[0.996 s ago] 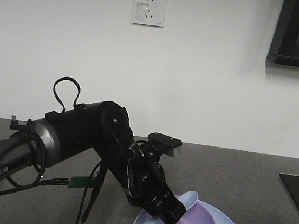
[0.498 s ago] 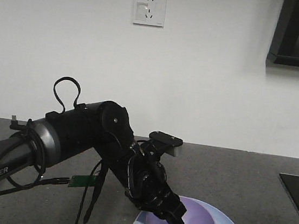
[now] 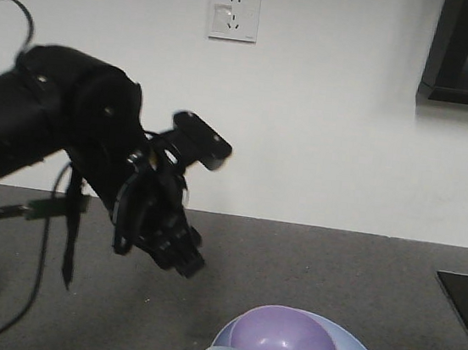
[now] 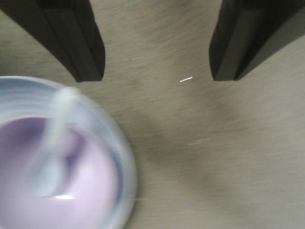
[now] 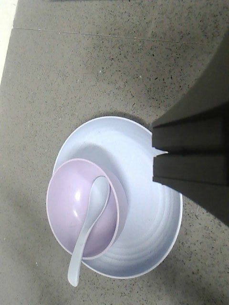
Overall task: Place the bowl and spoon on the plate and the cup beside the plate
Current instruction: 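Move the left gripper to the brown paper cup and grasp it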
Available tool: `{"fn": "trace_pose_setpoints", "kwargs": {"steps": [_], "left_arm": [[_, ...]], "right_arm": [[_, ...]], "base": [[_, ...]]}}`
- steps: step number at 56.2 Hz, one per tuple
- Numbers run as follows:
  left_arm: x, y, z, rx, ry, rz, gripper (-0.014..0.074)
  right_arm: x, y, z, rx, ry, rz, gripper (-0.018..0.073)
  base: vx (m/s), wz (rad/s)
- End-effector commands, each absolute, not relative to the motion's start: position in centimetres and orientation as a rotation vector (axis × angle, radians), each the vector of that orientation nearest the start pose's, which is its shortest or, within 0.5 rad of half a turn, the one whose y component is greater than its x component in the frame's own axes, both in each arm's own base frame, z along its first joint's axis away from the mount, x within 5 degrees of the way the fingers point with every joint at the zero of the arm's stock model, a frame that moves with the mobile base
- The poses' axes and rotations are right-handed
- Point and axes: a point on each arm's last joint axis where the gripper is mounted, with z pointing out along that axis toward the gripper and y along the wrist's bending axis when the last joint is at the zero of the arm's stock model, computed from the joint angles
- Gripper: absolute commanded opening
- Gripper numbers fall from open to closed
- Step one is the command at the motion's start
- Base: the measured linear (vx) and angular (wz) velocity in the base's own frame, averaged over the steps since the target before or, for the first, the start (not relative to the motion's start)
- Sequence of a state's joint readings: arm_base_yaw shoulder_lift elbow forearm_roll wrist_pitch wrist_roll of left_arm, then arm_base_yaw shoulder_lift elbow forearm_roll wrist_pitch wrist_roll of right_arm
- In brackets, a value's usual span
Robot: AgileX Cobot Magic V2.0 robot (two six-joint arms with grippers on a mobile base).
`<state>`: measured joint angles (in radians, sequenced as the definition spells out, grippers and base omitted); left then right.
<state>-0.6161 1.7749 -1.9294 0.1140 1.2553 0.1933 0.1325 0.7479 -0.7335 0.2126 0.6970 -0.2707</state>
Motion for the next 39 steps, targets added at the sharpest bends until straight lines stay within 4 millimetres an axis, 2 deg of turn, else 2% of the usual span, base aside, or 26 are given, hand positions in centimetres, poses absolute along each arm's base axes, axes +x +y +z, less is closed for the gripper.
{"fn": "trace_pose_setpoints", "kwargs": {"steps": [1,8,14,18,28,39], "left_arm": [[30.7,-17.1,44.1,0.796,2.284,0.140,0.0587],[30.6,-13.0,44.6,0.666,2.322,0.188,0.0587],[30.7,-9.2,42.9,0.566,2.421,0.254,0.0587],[30.8,-7.4,41.6,0.523,2.484,0.288,0.0587],[31.2,-5.0,38.4,0.484,2.603,0.339,0.0587],[31.7,-3.9,36.3,0.462,2.650,0.342,0.0587]], "right_arm": [[14.1,3.0,34.6,-0.319,2.063,0.152,-0.0008],[14.1,3.1,34.5,-0.320,2.069,0.155,-0.0008],[14.1,3.1,34.5,-0.320,2.068,0.155,-0.0008],[14.1,3.1,34.5,-0.320,2.068,0.155,-0.0008],[14.1,3.1,34.6,-0.319,2.066,0.155,-0.0008],[14.1,3.1,34.6,-0.319,2.066,0.155,-0.0008]], "base": [[0.00,0.00],[0.00,0.00],[0.00,0.00],[0.00,0.00],[0.00,0.00],[0.00,0.00]]}}
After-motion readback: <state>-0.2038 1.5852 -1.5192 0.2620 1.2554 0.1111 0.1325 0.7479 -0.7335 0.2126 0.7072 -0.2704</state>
